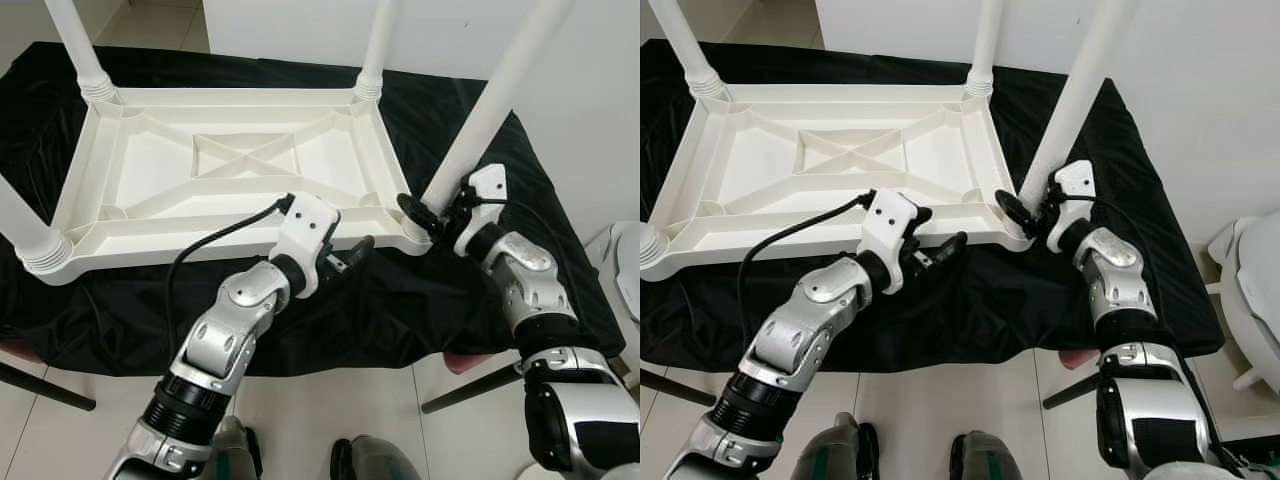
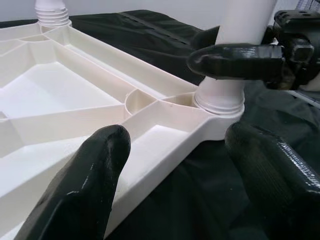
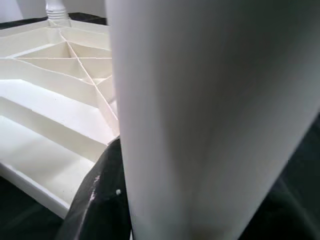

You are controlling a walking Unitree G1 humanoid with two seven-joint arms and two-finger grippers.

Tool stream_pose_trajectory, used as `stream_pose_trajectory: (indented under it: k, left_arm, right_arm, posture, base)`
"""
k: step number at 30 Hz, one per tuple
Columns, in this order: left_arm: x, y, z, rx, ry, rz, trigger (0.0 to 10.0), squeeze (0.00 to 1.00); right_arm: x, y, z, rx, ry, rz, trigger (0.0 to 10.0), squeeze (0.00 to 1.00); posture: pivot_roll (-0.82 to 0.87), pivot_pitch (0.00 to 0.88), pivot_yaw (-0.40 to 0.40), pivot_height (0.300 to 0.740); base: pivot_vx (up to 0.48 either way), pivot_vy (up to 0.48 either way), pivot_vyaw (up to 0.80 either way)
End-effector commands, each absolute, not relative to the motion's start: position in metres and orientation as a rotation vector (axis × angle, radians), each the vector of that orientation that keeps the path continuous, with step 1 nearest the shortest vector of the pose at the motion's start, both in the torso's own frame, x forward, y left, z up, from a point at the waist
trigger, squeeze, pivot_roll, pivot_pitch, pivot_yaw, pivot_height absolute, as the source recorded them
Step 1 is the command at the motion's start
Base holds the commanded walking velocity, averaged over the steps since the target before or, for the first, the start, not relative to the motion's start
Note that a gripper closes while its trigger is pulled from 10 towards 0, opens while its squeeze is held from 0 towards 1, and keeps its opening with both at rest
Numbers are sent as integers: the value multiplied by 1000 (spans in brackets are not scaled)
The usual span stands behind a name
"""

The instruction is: Building children table

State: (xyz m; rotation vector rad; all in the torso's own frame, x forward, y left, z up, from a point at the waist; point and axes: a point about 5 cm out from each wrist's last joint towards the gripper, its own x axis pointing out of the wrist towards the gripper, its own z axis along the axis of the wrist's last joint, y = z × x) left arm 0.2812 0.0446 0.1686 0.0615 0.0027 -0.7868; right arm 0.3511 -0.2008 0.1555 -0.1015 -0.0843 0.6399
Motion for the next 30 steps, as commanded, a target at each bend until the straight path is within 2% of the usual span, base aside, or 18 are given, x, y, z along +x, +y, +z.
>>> stream_pose_trajectory:
  k: [1,7,12,13,14,17,21,25,28,29,30]
  left_arm:
    - [279,41,173,69,-1,-861,10000,0]
    - [277,39,171,93,10,-882,10000,0]
    - [270,36,165,101,26,-901,10000,0]
    - [269,35,164,99,30,-897,10000,0]
    - [269,35,164,90,33,-893,10000,0]
    - [269,35,164,84,35,-890,10000,0]
    - [271,35,164,76,36,-872,10000,0]
    - [272,37,163,63,41,-854,10000,0]
    - [272,37,162,62,42,-850,10000,0]
    - [273,38,162,59,41,-844,10000,0]
    - [273,38,162,59,41,-844,10000,0]
  right_arm:
    - [347,-204,146,-96,-49,658,0,0]
    - [346,-205,143,-90,-51,664,0,0]
    - [348,-210,145,-56,-81,547,0,0]
    - [349,-210,144,-44,-78,496,2235,0]
    - [350,-208,142,-22,-74,428,10000,0]
    - [351,-207,141,-8,-71,389,10000,0]
    - [347,-192,140,78,-105,246,10000,0]
    - [337,-160,137,158,-127,66,10000,0]
    - [334,-152,138,181,-133,18,10000,0]
    - [330,-137,138,202,-138,-21,10000,0]
    - [330,-137,138,202,-138,-21,10000,0]
  posture:
    - [-106,77,-48,740]
    - [-98,78,-49,740]
    - [-100,80,-46,740]
    - [-100,79,-46,740]
    - [-103,81,-49,740]
    - [-103,81,-49,740]
    - [-108,81,-52,740]
    - [-114,73,-56,740]
    - [-115,67,-57,740]
    - [-112,58,-58,740]
    - [-112,58,-58,740]
  base:
    - [0,0,0]
    - [0,0,0]
    - [0,0,0]
    - [0,0,0]
    - [0,0,0]
    - [0,0,0]
    - [0,0,0]
    - [0,0,0]
    - [0,0,0]
    - [0,0,0]
    - [0,0,0]
